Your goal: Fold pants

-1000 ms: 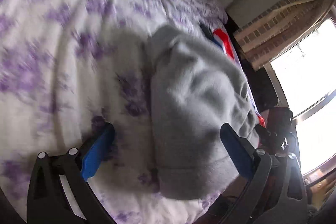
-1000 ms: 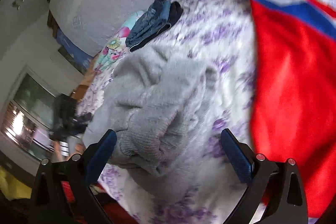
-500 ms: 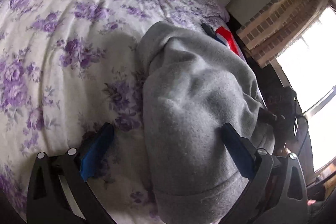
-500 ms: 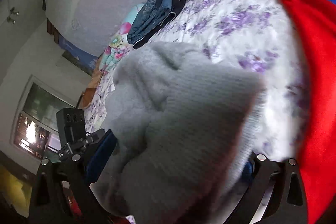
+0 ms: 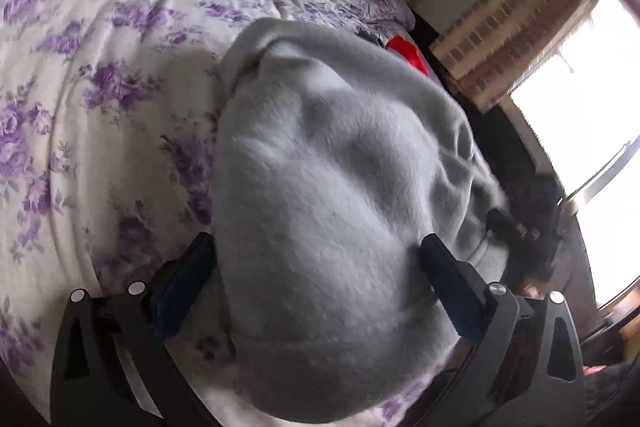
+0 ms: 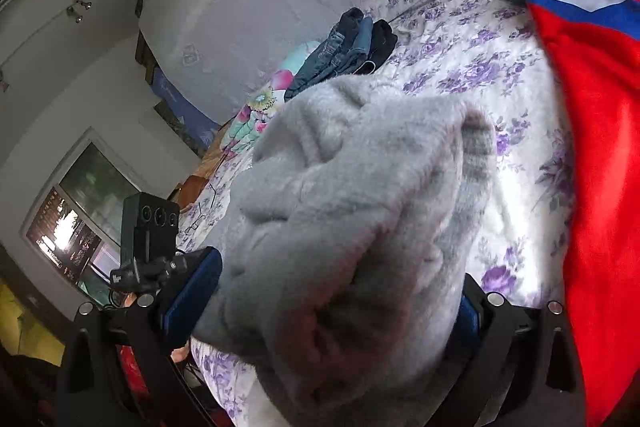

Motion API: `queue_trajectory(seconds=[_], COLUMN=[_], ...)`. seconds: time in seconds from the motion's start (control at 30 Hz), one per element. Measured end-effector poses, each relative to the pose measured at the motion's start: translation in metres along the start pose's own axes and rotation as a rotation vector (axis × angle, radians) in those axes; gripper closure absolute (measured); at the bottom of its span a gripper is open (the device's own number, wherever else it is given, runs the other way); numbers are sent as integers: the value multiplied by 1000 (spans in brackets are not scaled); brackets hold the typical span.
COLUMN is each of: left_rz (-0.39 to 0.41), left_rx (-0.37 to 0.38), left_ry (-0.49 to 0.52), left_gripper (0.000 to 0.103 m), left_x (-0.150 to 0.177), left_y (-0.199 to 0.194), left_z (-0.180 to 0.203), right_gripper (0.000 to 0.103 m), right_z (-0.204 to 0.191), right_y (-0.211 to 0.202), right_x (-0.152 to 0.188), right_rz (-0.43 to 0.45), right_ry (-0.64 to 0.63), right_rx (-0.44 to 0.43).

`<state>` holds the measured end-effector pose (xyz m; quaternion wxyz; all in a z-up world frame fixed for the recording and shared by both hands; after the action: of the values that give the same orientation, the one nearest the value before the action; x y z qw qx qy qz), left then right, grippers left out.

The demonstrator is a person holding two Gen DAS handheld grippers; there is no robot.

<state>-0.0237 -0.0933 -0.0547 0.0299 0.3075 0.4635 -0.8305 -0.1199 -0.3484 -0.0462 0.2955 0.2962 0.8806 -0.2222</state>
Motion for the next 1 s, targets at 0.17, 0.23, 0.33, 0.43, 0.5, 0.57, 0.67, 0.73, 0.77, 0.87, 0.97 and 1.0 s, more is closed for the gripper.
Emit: queue_trajectory(seconds=[0.17,0.23,0.33,0.43,0.5,0.57,0.67,0.73,0.77,0.87,0.97,1.0], left_rz=[-39,-44,-12,10,10,20,56,123,166,255,343,388], left_rx=[136,166,113,97,103,124,79,-14,-66,-81,-86,-100], left_ry=[-69,-107,-59,-6,-27,-82,-122,-76,-38,-12,-10,15], left_gripper=[5,5,5,5,5,5,8,16,22,31,37,37], left_x=[-13,-19,-12,-5,-5,-9,-8,-2,1,4,-10,-20], left_y=[5,7,7,3,4,5,2,-8,-16,-37,-65,-78], left_z=[-22,-26,-11,2,0,-4,1,15,22,30,29,31], right_gripper=[3,3,3,3,8,23,37,39,40,40,40,40], right_z=[14,25,28,24,21,20,-4,-36,-55,-94,-118,-124], right_y=[-2,3,14,18,15,12,10,13,16,16,18,19], right_x=[-15,-28,-35,-33,-29,-24,-19,-14,-11,-13,-36,-46], right_rz=[20,29,23,24,41,74,92,74,61,68,98,113], right_ry=[163,275,284,214,184,163,13,-181,-289,-457,-546,-558], right_rx=[-21,-36,-28,-43,-28,2,64,132,168,191,170,156])
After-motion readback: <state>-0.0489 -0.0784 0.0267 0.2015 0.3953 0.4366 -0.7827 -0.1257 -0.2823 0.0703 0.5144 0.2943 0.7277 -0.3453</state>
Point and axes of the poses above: each gripper's, at about its wrist camera, not at the fingertips, and y roughly the way its jaws point, z to its right, x to its underside, the point moved 3 cm from there along y, roughly the way its jaws point, and after that the axes turned 15 degrees about -x, right-handed, at the moved point
